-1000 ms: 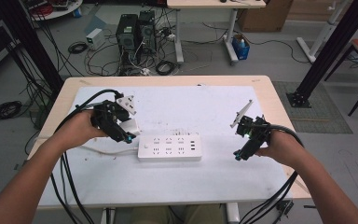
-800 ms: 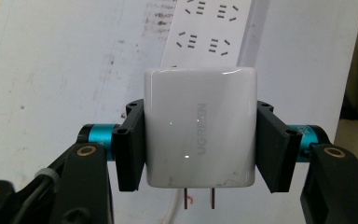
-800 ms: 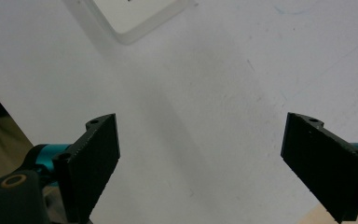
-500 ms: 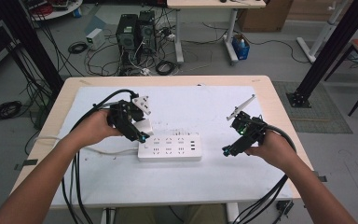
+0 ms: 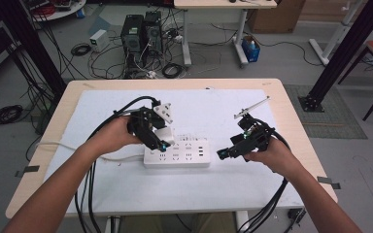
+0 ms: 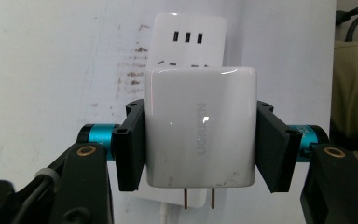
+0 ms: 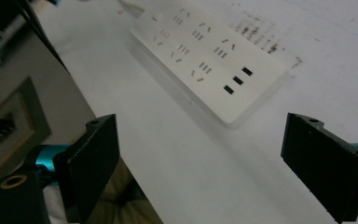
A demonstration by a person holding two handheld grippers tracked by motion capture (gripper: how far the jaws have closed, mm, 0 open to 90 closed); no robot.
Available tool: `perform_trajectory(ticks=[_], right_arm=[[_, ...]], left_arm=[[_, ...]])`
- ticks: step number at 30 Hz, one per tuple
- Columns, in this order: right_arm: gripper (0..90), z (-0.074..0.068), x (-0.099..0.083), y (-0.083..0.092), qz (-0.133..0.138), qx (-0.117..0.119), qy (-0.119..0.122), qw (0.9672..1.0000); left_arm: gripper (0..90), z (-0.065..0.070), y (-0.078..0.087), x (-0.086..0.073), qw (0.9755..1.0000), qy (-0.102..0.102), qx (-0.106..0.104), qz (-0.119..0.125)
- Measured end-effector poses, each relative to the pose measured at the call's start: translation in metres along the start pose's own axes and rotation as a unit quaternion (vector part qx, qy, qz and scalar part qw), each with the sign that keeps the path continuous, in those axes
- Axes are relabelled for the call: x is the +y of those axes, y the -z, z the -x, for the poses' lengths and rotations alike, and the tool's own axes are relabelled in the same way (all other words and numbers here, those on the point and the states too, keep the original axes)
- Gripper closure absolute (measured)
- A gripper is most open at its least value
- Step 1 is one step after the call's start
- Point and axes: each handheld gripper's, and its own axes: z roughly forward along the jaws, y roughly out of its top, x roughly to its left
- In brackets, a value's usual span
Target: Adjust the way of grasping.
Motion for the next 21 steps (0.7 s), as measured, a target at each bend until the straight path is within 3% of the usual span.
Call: perform_trajectory(ticks=[1, 4, 6, 7, 12, 13, 15, 17, 19, 20, 21], right_arm=[[10.9, 0.002, -0.001, -0.001, 0.01, 0.017, -0.018, 0.9996], [10.9, 0.005, -0.002, -0.002, 0.02, 0.038, -0.04, 0.9983], [10.9, 0.009, -0.005, -0.002, 0.034, 0.067, -0.072, 0.9946], [10.9, 0.009, -0.005, -0.002, 0.034, 0.067, -0.072, 0.9946], [10.8, 0.015, -0.008, -0.002, 0.049, 0.094, -0.109, 0.9883], [10.8, 0.017, -0.009, -0.003, 0.053, 0.11, -0.122, 0.9851], [10.8, 0.017, -0.009, -0.004, 0.056, 0.118, -0.127, 0.9832], [10.8, 0.017, -0.008, -0.007, 0.062, 0.14, -0.145, 0.9775], [10.8, 0.017, -0.008, -0.007, 0.062, 0.14, -0.145, 0.9775], [10.8, 0.017, -0.008, -0.009, 0.064, 0.146, -0.148, 0.9761], [10.8, 0.017, -0.006, -0.012, 0.065, 0.155, -0.16, 0.9726]], left_arm=[[42.5, 0.001, -0.001, 0.002, 1.0, -0.001, 0.0, 0.002], [42.5, 0.003, -0.005, 0.009, 0.9999, -0.009, -0.003, 0.004], [42.5, 0.004, -0.008, 0.013, 0.9999, -0.012, -0.005, 0.009], [42.5, 0.005, -0.01, 0.015, 0.9998, -0.013, -0.006, 0.01], [42.5, 0.008, -0.015, 0.022, 0.9996, -0.022, -0.008, 0.011], [42.5, 0.009, -0.017, 0.024, 0.9996, -0.023, -0.009, 0.012], [42.5, 0.01, -0.02, 0.027, 0.9995, -0.026, -0.009, 0.014], [42.5, 0.012, -0.022, 0.03, 0.9994, -0.028, -0.011, 0.016], [42.5, 0.013, -0.023, 0.032, 0.9993, -0.031, -0.01, 0.018], [42.5, 0.015, -0.024, 0.035, 0.9991, -0.034, -0.011, 0.022], [42.5, 0.015, -0.025, 0.036, 0.999, -0.036, -0.011, 0.024]])
